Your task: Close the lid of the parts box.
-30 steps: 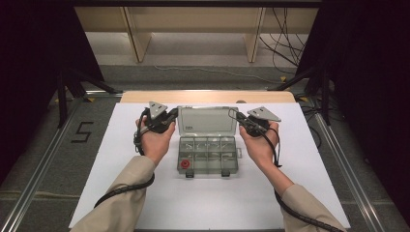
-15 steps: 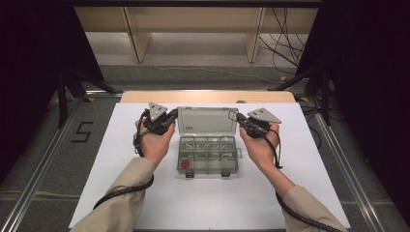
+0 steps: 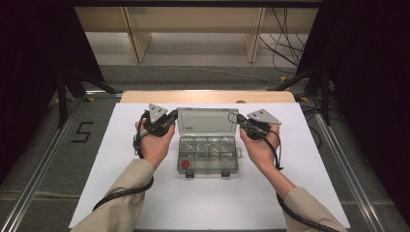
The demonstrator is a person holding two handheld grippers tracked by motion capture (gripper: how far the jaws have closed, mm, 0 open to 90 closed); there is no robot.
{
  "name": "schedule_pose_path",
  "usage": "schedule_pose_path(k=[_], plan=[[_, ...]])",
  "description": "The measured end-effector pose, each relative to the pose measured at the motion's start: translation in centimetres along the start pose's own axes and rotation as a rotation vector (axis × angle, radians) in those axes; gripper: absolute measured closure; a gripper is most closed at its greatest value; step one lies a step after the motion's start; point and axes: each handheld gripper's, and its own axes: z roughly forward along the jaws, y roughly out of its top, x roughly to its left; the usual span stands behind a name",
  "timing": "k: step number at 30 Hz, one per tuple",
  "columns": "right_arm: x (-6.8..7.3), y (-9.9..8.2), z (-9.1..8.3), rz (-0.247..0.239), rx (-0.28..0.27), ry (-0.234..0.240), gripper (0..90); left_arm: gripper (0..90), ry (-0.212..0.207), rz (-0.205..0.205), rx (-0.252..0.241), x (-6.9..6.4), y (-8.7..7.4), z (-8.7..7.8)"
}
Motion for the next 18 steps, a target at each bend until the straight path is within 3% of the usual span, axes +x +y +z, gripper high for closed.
schedule_pose_path(k=[9, 12, 18], plan=[[-0.03, -0.12, -0.12, -0.005, 0.005, 0.001, 88.8, 87.9, 0.001, 0.01, -0.007, -0.14, -0.17, -0.24], [0.04, -0.44, -0.14, -0.013, 0.032, 0.025, 90.0, 87.8, -0.002, 0.013, -0.005, -0.17, -0.18, -0.33], [0.83, -0.56, 0.11, -0.011, 0.025, 0.028, 90.0, 87.9, -0.001, 0.006, -0.01, -0.19, -0.27, -0.44]])
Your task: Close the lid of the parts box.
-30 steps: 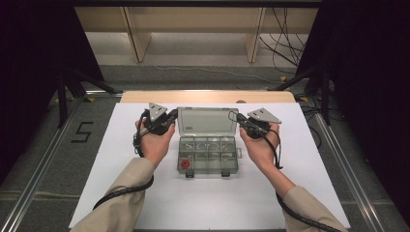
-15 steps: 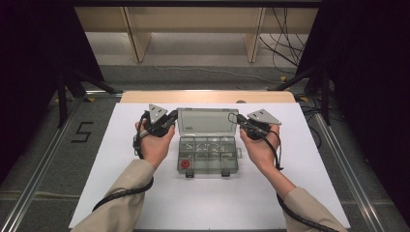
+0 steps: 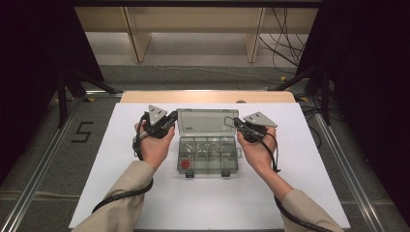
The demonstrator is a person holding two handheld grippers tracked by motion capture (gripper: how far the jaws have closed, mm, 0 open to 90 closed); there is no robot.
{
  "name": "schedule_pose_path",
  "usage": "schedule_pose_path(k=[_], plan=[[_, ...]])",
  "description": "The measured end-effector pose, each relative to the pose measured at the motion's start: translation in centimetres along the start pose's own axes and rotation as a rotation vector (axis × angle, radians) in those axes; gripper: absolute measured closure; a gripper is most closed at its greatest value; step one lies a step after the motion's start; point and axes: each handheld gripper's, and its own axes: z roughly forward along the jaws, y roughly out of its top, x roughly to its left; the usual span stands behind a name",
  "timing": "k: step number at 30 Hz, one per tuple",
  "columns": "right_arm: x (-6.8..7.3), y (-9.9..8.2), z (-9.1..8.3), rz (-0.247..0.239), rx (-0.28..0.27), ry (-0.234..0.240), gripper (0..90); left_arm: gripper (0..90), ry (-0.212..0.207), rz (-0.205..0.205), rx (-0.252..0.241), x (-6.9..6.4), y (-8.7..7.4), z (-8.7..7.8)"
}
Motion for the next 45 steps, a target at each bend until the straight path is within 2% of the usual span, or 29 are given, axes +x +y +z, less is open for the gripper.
schedule_pose_path(k=[4, 6, 10, 12, 14, 18, 21, 23, 24, 30, 35, 36, 42, 45], plan=[[-0.3, 0.3, -0.5, 0.015, -0.021, -0.015, 89.5, 87.8, 0.0, 0.003, -0.003, 0.0, 0.0, 0.0], [-0.3, 0.4, -0.9, 0.031, -0.023, -0.003, 84.9, 87.9, 0.001, 0.007, -0.002, 0.0, -0.1, -0.1], [-0.7, 0.7, -1.2, 0.018, -0.052, -0.034, 80.6, 88.0, -0.001, 0.005, -0.004, -0.1, -0.1, -0.2], [-0.8, 0.9, -1.1, 0.015, -0.058, -0.033, 78.0, 87.9, 0.0, 0.006, -0.005, -0.1, -0.1, -0.2], [-0.7, 1.0, -0.9, 0.007, -0.04, -0.018, 76.8, 87.9, 0.0, 0.007, -0.004, -0.1, -0.1, -0.2], [-0.6, 1.0, -0.2, 0.001, -0.024, -0.012, 78.7, 88.0, 0.001, 0.009, -0.008, -0.1, -0.2, -0.2], [-0.4, 1.0, 0.0, -0.02, -0.025, -0.04, 83.1, 87.9, 0.002, 0.013, -0.009, -0.2, -0.2, -0.3], [-0.4, 1.0, 0.0, -0.012, -0.024, -0.055, 85.9, 87.8, 0.002, 0.014, -0.01, -0.2, -0.2, -0.3], [-0.4, 0.9, 0.0, -0.001, -0.017, -0.047, 86.1, 87.8, 0.005, 0.014, -0.011, -0.2, -0.3, -0.3], [-0.3, 0.8, -0.3, -0.014, -0.022, -0.057, 86.5, 87.9, 0.007, 0.022, -0.016, -0.4, -0.4, -0.6], [-0.1, 0.6, -0.4, -0.003, -0.028, -0.055, 86.8, 87.9, 0.008, 0.027, -0.022, -0.4, -0.6, -0.7], [-0.2, 0.6, -0.4, -0.018, -0.038, -0.064, 86.8, 87.9, 0.007, 0.028, -0.022, -0.4, -0.6, -0.7], [0.0, 0.4, -0.8, -0.022, -0.029, -0.06, 86.8, 87.9, 0.002, 0.032, -0.029, -0.5, -0.8, -1.1], [0.1, 0.2, -0.9, -0.028, -0.045, -0.067, 86.8, 87.9, 0.003, 0.038, -0.029, -0.6, -0.9, -1.2]])
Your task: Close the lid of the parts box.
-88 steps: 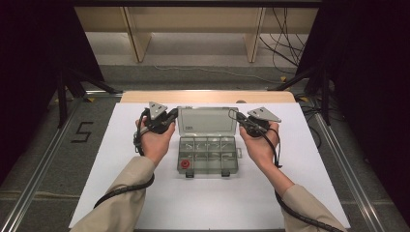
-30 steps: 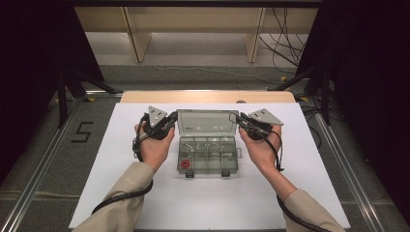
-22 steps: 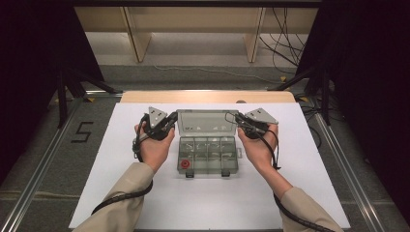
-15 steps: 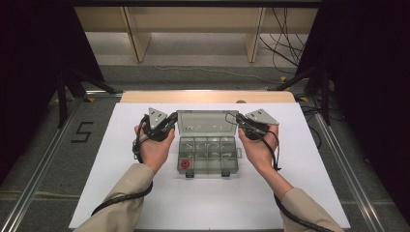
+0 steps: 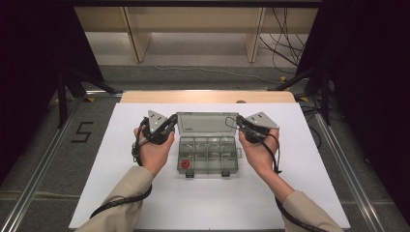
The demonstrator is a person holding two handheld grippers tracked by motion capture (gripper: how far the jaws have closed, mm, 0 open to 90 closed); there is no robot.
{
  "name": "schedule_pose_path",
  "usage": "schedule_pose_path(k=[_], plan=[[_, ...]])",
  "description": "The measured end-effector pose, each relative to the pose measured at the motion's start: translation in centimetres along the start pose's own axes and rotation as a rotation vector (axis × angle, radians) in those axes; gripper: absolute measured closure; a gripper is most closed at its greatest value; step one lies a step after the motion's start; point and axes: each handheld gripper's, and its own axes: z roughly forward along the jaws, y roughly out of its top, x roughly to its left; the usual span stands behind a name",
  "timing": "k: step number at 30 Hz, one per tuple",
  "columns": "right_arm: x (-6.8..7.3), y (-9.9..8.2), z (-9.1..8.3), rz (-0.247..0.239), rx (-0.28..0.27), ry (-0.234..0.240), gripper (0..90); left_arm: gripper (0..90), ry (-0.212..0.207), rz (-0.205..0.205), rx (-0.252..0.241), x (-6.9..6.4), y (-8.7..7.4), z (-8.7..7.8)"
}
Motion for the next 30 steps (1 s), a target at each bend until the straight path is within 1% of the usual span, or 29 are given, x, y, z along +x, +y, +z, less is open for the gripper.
schedule_pose_path(k=[2, 4, 5, 7, 8, 9, 11, 14, 16, 17, 19, 21, 22, 25, 26, 29, 30], plan=[[0.1, 0.0, -0.1, 0.006, 0.011, 0.011, 86.8, 87.9, 0.0, 0.0, -0.001, -0.1, -0.1, -0.1], [0.1, -0.1, -0.2, -0.001, 0.005, 0.003, 86.8, 87.9, -0.001, 0.004, -0.004, -0.1, -0.1, -0.2], [0.1, -0.1, -0.2, 0.001, 0.011, 0.006, 86.8, 87.9, -0.001, 0.006, -0.007, -0.1, -0.2, -0.2], [0.1, -0.2, -0.2, -0.002, -0.005, 0.01, 86.8, 87.9, 0.0, 0.006, -0.008, -0.2, -0.3, -0.3], [0.0, -0.2, -0.3, -0.006, -0.002, 0.01, 86.7, 87.8, 0.001, 0.013, -0.009, -0.2, -0.3, -0.4], [0.1, -0.2, -0.4, 0.0, 0.008, 0.019, 86.7, 87.8, 0.001, 0.019, -0.009, -0.2, -0.3, -0.4], [0.1, -0.3, -0.4, -0.013, -0.007, 0.006, 86.7, 87.8, -0.001, 0.021, -0.011, -0.2, -0.4, -0.5], [0.2, -0.4, -0.5, -0.006, -0.002, 0.014, 86.6, 87.8, -0.002, 0.021, -0.014, -0.2, -0.4, -0.5], [0.1, -0.4, -0.6, -0.02, -0.002, 0.012, 86.6, 87.8, -0.002, 0.028, -0.013, -0.2, -0.5, -0.6], [0.2, -0.5, -0.6, -0.019, -0.012, 0.012, 86.6, 87.8, -0.002, 0.031, -0.01, -0.2, -0.5, -0.7], [0.2, -0.5, -0.7, -0.016, -0.005, 0.014, 86.6, 87.8, -0.003, 0.033, -0.013, -0.3, -0.5, -0.7], [0.2, -0.5, -0.8, -0.022, 0.0, 0.016, 86.6, 87.8, -0.004, 0.036, -0.013, -0.3, -0.6, -0.8], [0.2, -0.5, -0.8, -0.029, -0.007, 0.012, 86.5, 87.8, -0.004, 0.039, -0.012, -0.3, -0.6, -0.9], [0.3, -0.6, -0.9, -0.027, -0.007, 0.012, 86.5, 87.8, -0.007, 0.041, -0.013, -0.3, -0.6, -1.0], [0.3, -0.7, -1.0, -0.029, -0.002, 0.019, 86.5, 87.8, -0.007, 0.042, -0.015, -0.3, -0.7, -1.0], [0.4, -0.8, -1.0, -0.032, -0.011, 0.016, 86.4, 87.8, -0.011, 0.048, -0.013, -0.3, -0.7, -1.1], [0.3, -0.8, -1.1, -0.042, -0.014, 0.014, 86.4, 87.7, -0.01, 0.05, -0.012, -0.3, -0.7, -1.1]])
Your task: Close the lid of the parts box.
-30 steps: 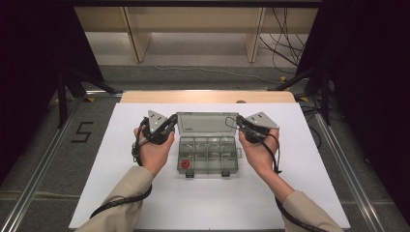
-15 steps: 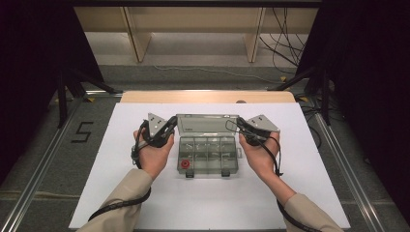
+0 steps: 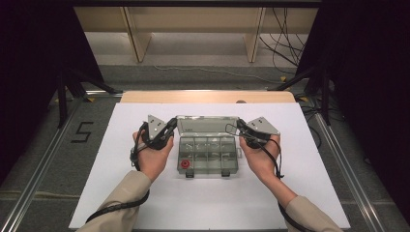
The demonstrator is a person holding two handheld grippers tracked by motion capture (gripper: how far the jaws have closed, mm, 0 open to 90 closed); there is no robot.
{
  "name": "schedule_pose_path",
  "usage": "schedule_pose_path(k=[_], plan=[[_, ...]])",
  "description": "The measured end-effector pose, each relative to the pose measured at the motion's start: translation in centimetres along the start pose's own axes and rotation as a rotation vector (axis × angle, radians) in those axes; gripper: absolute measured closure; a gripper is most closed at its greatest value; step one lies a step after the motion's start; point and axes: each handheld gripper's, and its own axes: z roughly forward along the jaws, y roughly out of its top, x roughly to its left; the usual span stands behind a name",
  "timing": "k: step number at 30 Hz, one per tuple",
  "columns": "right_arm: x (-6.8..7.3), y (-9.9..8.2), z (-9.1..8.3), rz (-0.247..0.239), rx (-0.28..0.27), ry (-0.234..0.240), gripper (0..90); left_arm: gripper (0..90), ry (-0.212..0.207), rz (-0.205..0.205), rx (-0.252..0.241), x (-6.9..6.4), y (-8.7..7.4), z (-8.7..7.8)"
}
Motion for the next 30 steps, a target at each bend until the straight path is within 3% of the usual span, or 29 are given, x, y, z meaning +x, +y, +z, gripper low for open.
schedule_pose_path(k=[13, 19, 23, 25, 30], plan=[[0.3, -0.4, -0.4, -0.007, 0.0, 0.005, 86.3, 87.7, 0.0, 0.017, -0.002, -0.3, -0.3, -0.5], [0.2, -0.5, -0.6, -0.034, -0.017, -0.006, 86.3, 87.6, -0.002, 0.023, -0.003, -0.4, -0.5, -0.8], [0.4, -0.7, -0.8, -0.017, -0.008, 0.005, 86.3, 87.6, 0.0, 0.032, -0.003, -0.5, -0.6, -1.0], [0.3, -0.7, -0.8, -0.041, -0.017, -0.008, 86.3, 87.6, -0.004, 0.035, -0.001, -0.6, -0.7, -1.1], [0.5, -0.8, -1.0, -0.03, -0.006, -0.001, 86.3, 87.5, -0.003, 0.043, 0.0, -0.7, -0.8, -1.2]])
